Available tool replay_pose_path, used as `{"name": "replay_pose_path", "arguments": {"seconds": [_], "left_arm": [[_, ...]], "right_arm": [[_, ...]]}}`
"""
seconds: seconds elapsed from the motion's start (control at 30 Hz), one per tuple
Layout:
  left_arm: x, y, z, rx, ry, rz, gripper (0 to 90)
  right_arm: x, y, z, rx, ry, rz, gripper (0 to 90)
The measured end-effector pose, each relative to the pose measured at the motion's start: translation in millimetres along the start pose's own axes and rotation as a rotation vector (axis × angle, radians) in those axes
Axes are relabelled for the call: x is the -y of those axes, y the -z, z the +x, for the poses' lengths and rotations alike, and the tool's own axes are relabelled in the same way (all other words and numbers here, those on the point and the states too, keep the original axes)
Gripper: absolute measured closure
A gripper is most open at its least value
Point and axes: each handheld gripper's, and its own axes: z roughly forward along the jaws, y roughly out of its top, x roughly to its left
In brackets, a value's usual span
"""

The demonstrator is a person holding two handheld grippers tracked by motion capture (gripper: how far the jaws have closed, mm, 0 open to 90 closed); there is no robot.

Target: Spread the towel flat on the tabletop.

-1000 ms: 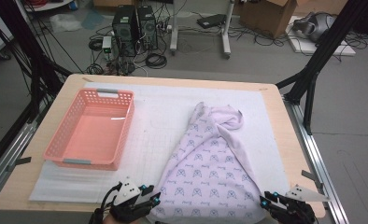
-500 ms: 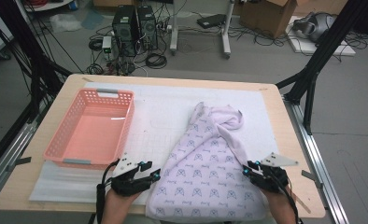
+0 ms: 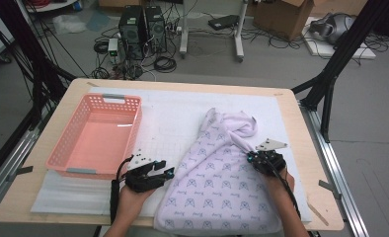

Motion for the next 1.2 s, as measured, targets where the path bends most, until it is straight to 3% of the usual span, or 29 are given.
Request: {"name": "replay_pose_path", "arguments": {"seconds": [0.03, 0.13, 0.33, 0.4, 0.47, 0.6, 0.77, 0.83, 0.9, 0.93, 1.07, 1.2], "left_arm": [[0.9, 0.5, 0.3, -0.003, 0.000, 0.002, 53.9], [2.1, 1.0, 0.8, -0.005, 0.006, 0.002, 53.9], [1.6, 0.1, 1.8, -0.007, 0.012, 0.008, 54.1], [1.4, -0.5, 2.1, -0.008, 0.014, 0.009, 54.3], [0.7, -1.3, 3.0, -0.009, 0.019, 0.010, 54.7], [-4.0, -8.1, 5.4, -0.005, 0.023, 0.012, 57.8], [-19.3, -28.1, 6.7, -0.014, 0.019, 0.031, 62.8], [-26.0, -38.5, 7.6, -0.032, 0.032, 0.028, 65.1], [-33.8, -50.3, 8.7, -0.075, 0.040, 0.057, 68.7], [-35.5, -55.6, 8.9, -0.095, 0.044, 0.039, 70.8], [-47.5, -80.2, 9.7, -0.135, 0.036, 0.109, 73.6], [-52.7, -104.3, -0.4, -0.139, -0.026, 0.191, 72.9]], "right_arm": [[1.7, 2.9, -3.0, 0.029, -0.015, -0.005, 85.1], [11.5, 13.1, -21.0, 0.040, -0.107, -0.035, 84.9], [33.5, 27.7, -54.6, 0.160, -0.223, -0.011, 85.2], [42.3, 27.4, -63.0, 0.165, -0.296, 0.002, 84.0], [49.1, 29.5, -66.3, 0.161, -0.375, -0.029, 78.9], [50.8, 35.8, -64.3, 0.139, -0.349, -0.040, 71.2], [47.3, 50.9, -60.2, 0.049, -0.317, -0.094, 63.3], [47.6, 55.4, -56.2, 0.018, -0.283, -0.100, 62.9], [48.5, 58.5, -53.2, -0.007, -0.264, -0.110, 62.6], [48.5, 59.3, -52.1, -0.013, -0.263, -0.113, 62.6], [48.1, 59.9, -49.6, -0.035, -0.245, -0.122, 62.1], [48.3, 60.1, -48.5, -0.048, -0.241, -0.127, 62.1]]}}
